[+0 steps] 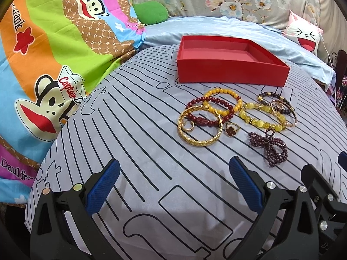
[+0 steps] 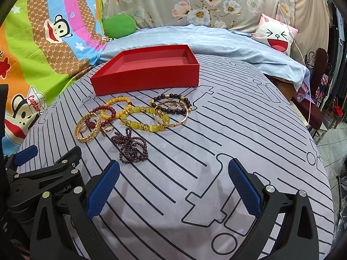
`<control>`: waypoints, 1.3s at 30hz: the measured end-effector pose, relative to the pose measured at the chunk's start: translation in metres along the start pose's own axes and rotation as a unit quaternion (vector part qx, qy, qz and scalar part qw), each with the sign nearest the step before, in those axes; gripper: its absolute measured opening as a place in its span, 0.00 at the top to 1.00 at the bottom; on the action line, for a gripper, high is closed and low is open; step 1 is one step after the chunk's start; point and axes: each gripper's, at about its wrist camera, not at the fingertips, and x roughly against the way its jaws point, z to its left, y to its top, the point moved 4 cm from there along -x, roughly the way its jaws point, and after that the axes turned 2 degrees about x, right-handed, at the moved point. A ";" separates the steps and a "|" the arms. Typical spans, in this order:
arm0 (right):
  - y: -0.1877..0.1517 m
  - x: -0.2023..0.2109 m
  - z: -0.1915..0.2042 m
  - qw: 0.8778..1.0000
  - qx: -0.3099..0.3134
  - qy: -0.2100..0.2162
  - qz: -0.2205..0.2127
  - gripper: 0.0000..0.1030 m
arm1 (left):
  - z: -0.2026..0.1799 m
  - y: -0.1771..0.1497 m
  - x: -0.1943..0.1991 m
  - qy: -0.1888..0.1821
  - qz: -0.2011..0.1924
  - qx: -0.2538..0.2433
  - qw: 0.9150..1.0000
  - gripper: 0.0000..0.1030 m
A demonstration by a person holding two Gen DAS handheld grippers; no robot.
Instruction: Organize jewelry
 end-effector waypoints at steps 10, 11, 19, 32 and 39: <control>0.001 0.004 -0.001 1.000 -0.007 0.008 -0.001 0.06 | -0.003 0.004 0.005 0.002 -0.005 -0.004 1.000 0.07; 0.001 0.006 -0.002 1.000 -0.007 0.009 -0.001 0.06 | -0.003 0.004 0.005 0.003 -0.006 -0.004 1.000 0.07; 0.004 0.009 0.001 1.000 -0.006 0.012 -0.004 0.06 | -0.002 0.006 0.007 0.004 -0.008 -0.003 1.000 0.07; 0.009 0.010 0.001 1.000 -0.006 0.012 -0.008 0.06 | 0.000 0.014 0.010 0.002 -0.012 -0.002 1.000 0.07; 0.010 0.010 0.001 1.000 -0.006 0.012 -0.009 0.06 | 0.000 0.014 0.010 0.002 -0.013 -0.001 1.000 0.07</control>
